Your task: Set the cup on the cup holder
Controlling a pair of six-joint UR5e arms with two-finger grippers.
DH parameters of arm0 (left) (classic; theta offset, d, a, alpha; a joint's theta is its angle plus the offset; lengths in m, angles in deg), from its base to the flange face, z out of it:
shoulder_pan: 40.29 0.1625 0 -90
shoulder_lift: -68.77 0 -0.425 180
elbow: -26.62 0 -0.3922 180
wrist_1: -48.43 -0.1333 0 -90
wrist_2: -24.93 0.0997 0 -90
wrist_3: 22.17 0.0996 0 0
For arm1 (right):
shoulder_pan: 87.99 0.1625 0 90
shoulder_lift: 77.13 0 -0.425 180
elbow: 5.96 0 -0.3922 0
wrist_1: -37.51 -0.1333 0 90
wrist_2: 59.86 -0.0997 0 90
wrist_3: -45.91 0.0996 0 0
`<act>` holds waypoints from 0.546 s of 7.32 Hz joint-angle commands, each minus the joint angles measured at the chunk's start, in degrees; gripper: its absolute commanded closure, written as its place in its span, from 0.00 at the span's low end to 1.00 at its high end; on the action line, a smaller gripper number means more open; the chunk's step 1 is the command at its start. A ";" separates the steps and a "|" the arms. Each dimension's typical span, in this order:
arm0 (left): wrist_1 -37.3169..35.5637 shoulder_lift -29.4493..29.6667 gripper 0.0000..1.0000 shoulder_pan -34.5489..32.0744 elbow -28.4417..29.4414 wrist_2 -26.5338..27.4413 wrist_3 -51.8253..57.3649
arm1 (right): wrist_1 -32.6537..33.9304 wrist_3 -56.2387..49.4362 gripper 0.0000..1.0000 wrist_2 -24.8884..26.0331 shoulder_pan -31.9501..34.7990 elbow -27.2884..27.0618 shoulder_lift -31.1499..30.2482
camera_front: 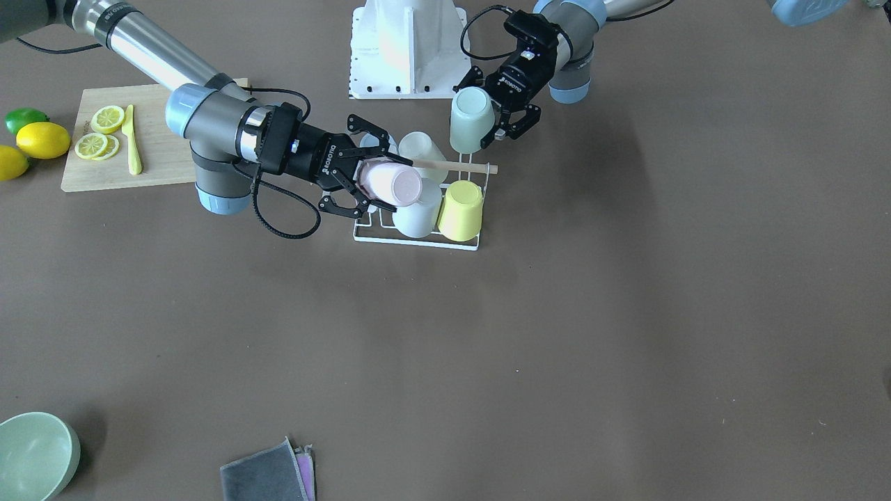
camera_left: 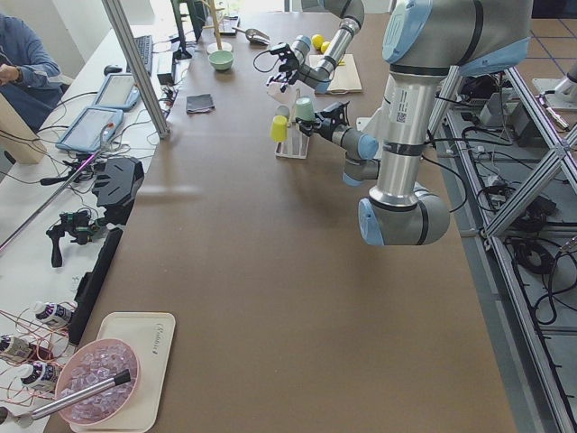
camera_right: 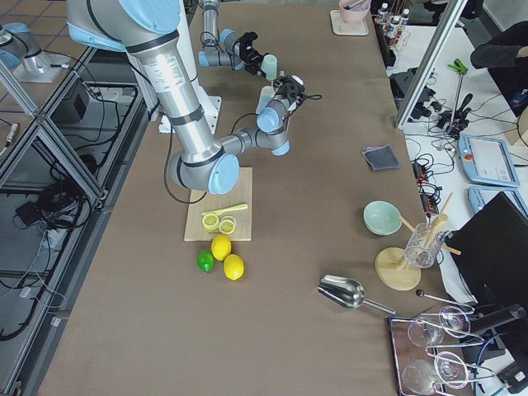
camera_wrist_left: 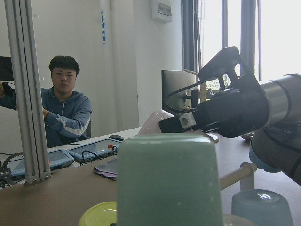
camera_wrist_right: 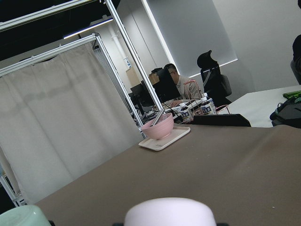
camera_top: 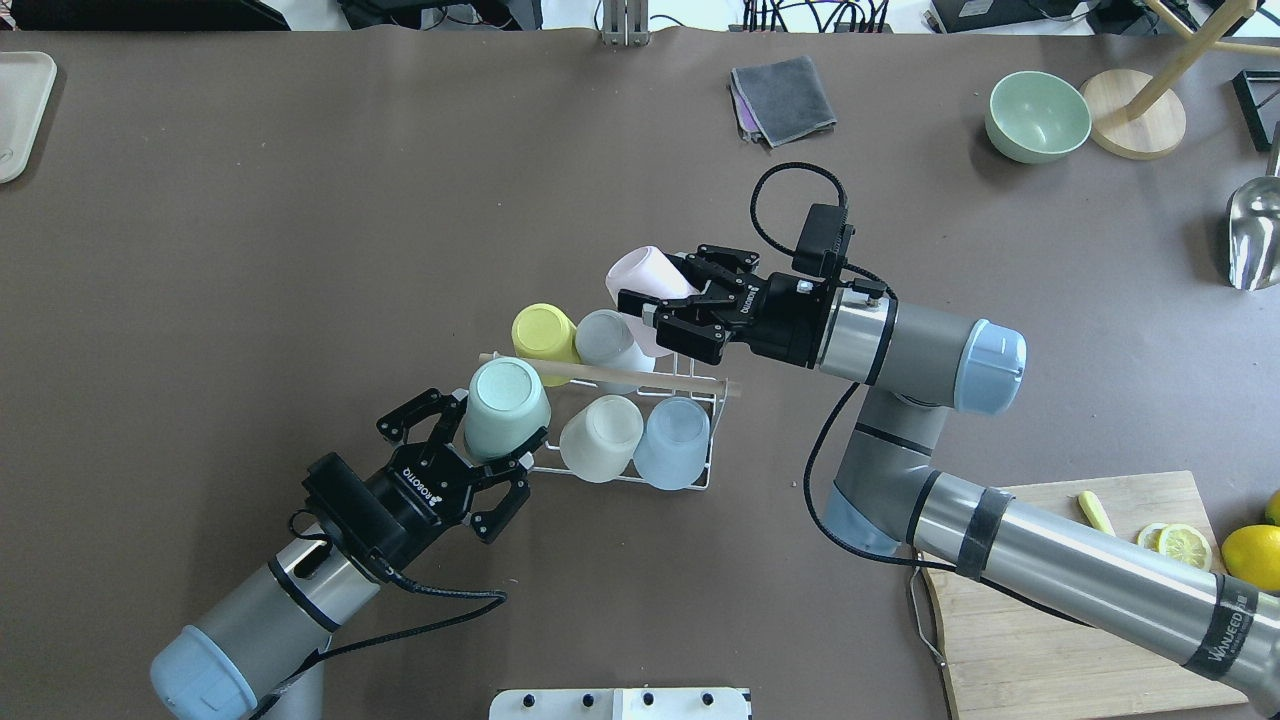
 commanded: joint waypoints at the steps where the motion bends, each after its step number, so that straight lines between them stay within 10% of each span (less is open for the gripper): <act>1: -0.07 0.59 0.47 -0.08 1.56 0.25 -1.44 | -0.38 -0.47 1.00 -0.01 0.00 0.49 -0.44; 3: -0.07 0.68 0.45 -0.08 1.56 0.16 -1.53 | -2.49 -1.09 1.00 -0.27 0.00 0.66 -1.50; 4: -0.07 0.68 0.23 -0.08 1.74 0.16 -1.53 | -2.75 -1.09 1.00 -0.27 0.00 0.75 -1.50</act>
